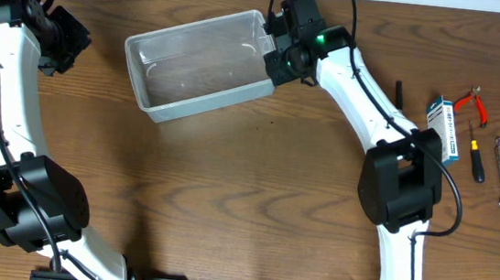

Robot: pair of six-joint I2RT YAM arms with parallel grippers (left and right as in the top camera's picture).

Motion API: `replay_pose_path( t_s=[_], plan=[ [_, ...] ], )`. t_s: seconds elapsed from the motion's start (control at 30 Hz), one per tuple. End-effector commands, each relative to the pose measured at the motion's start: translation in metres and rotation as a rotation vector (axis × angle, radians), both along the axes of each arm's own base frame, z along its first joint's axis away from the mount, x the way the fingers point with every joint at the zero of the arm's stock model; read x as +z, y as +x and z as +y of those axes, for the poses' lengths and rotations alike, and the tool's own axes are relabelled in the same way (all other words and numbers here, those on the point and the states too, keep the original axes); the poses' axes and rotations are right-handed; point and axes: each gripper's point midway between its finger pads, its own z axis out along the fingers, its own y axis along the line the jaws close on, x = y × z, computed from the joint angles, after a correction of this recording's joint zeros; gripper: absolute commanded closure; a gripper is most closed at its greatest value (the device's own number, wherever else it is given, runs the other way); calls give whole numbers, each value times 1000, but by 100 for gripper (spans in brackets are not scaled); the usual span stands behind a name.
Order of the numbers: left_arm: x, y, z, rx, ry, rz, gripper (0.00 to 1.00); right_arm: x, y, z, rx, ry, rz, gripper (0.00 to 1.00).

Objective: Pack container
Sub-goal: 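Grip the container's right wall with the right gripper and drag it right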

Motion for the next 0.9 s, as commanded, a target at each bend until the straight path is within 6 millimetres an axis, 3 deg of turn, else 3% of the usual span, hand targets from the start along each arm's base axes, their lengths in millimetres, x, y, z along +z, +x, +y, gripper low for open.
replay_pose_path(
  t_s=[0.0, 0.2, 0.33, 0.5, 0.77, 0.87],
  plan=[
    [2, -1, 1, -8, 0, -2, 65, -18, -1, 4, -4, -17, 27, 53],
    [0, -5, -1, -8, -6, 15, 65, -32, -1, 5, -2, -27, 46, 51],
    [0, -6, -1, -15, -5, 21, 65, -31, 1, 6, -2, -22, 36, 52],
    [0, -6, -1, -15, -5, 21, 65, -30, 2, 6, -3, -23, 32, 70],
    [0, -6, -1, -15, -5, 20, 65, -31, 8, -4, -33, -78, 3, 71],
    [0, -6, -1, -15, -5, 20, 65, -28, 10, -4, -35, -77, -4, 77]
  ],
)
